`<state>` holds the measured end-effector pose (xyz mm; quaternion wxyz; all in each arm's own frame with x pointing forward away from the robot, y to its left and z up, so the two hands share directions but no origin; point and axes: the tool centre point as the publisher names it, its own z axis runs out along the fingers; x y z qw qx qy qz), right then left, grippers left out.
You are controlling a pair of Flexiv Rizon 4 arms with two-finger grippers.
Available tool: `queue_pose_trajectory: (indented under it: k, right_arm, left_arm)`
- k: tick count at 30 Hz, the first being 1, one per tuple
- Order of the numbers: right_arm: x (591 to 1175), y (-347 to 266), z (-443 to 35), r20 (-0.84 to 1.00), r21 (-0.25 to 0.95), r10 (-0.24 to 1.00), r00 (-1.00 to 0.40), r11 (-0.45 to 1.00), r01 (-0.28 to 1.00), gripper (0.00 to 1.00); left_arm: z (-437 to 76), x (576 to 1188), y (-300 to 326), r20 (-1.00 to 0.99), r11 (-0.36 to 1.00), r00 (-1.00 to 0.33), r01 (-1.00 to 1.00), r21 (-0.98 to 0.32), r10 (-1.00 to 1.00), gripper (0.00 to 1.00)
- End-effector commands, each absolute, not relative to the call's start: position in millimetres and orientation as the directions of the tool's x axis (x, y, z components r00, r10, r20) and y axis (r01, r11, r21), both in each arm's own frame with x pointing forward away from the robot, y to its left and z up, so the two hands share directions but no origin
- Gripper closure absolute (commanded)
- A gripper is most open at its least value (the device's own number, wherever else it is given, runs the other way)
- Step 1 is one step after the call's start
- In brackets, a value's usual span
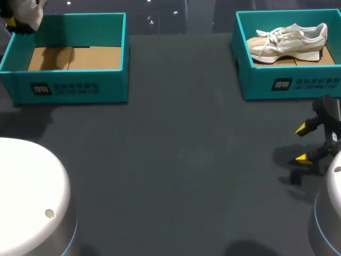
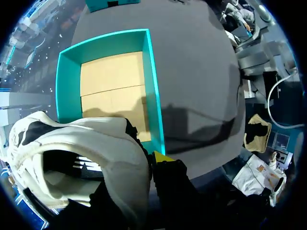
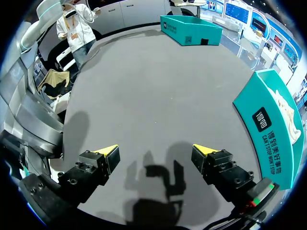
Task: Take the shoe out of the shoebox, open the shoe tongue, remove and reinsert the insole, then place the shoe into the shoebox
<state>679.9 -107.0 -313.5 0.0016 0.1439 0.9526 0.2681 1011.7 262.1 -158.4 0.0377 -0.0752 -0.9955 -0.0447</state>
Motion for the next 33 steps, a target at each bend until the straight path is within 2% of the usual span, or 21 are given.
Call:
queue_pose_trajectory:
  k: [1, 3, 16, 21, 25, 26, 33]
  right_arm:
    - [677.6, -106.8, -313.0, 0.071, 0.51, 0.277, -0.958, 0.816, 0.273, 0.0]
    - [677.6, -106.8, -313.0, 0.071, 0.51, 0.277, -0.958, 0.816, 0.273, 0.0]
    - [677.6, -106.8, -313.0, 0.071, 0.51, 0.277, -0.958, 0.816, 0.273, 0.0]
    - [677.6, -106.8, -313.0, 0.071, 0.51, 0.277, -0.958, 0.816, 0.273, 0.0]
    - [677.6, -106.8, -313.0, 0.071, 0.51, 0.277, -0.958, 0.816, 0.273, 0.0]
    - [677.6, -106.8, -313.0, 0.071, 0.51, 0.277, -0.958, 0.816, 0.273, 0.0]
    - [677.6, -106.8, -313.0, 0.071, 0.51, 0.277, -0.958, 0.816, 0.273, 0.0]
  left_arm:
    - [-158.7, 1016.0, 280.3, 0.082, 0.79, -0.787, 0.613, -0.006, 0.612, 1.0]
    - [-158.5, 1015.2, 293.1, 0.087, 0.658, -0.654, 0.753, -0.019, 0.751, 1.0]
    - [-158.5, 1015.2, 293.1, 0.087, 0.658, -0.654, 0.753, -0.019, 0.751, 1.0]
    - [-160.3, 1027.6, 298.6, 0.107, 0.457, -0.461, 0.887, 0.064, 0.881, 1.0]
    - [-164.2, 1032.8, 308.2, 0.198, 0.242, -0.262, 0.962, 0.124, 0.944, 1.0]
    - [-163.2, 1036.3, 310.2, 0.193, 0.283, -0.317, 0.941, 0.184, 0.929, 1.0]
    - [-163.2, 1036.3, 310.2, 0.193, 0.283, -0.317, 0.941, 0.184, 0.929, 1.0]
